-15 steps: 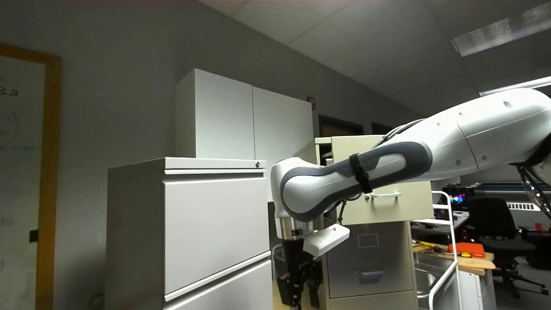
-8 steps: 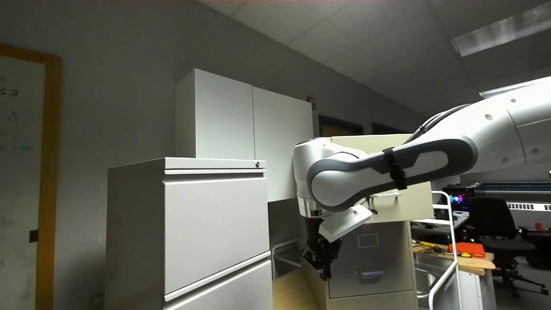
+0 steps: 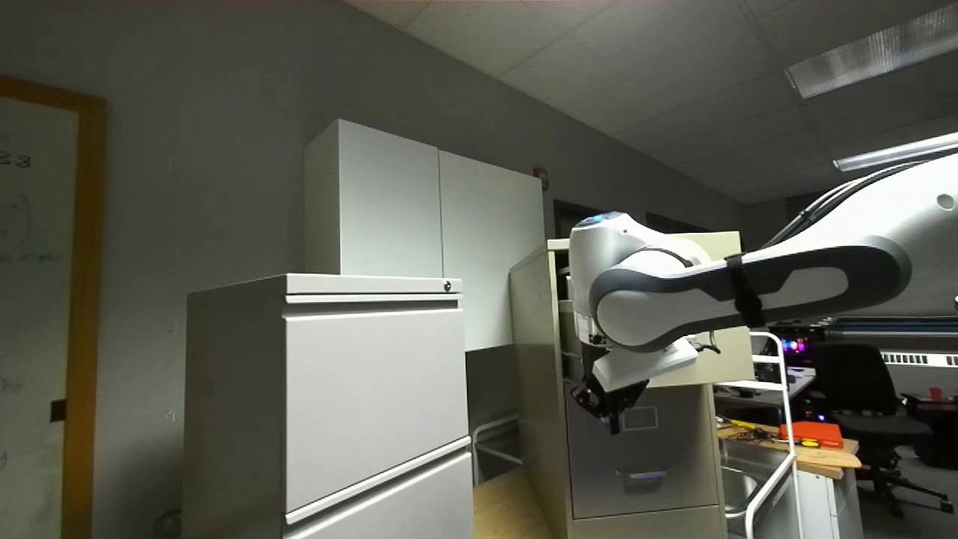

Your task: Close the top drawer of the beige file cabinet

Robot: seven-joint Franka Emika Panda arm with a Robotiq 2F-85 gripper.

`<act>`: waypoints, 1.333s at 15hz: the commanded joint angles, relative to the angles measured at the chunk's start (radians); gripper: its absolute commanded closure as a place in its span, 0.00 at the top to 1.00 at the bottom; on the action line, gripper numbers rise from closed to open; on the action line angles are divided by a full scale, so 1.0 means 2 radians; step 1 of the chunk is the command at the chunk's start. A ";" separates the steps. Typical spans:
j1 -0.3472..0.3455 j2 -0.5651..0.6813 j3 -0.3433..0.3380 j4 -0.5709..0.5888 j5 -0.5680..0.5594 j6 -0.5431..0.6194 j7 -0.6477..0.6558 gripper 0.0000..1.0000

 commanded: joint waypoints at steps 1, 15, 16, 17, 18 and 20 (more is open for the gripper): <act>-0.035 -0.037 0.005 -0.012 -0.025 0.030 0.052 0.00; -0.136 0.023 0.052 0.017 -0.274 0.204 0.289 0.00; -0.129 0.032 0.049 0.021 -0.287 0.202 0.302 0.00; -0.122 0.038 0.045 0.023 -0.297 0.201 0.314 0.00; -0.115 0.049 0.040 0.028 -0.308 0.204 0.324 0.00; -0.106 0.071 0.033 0.040 -0.330 0.205 0.340 0.00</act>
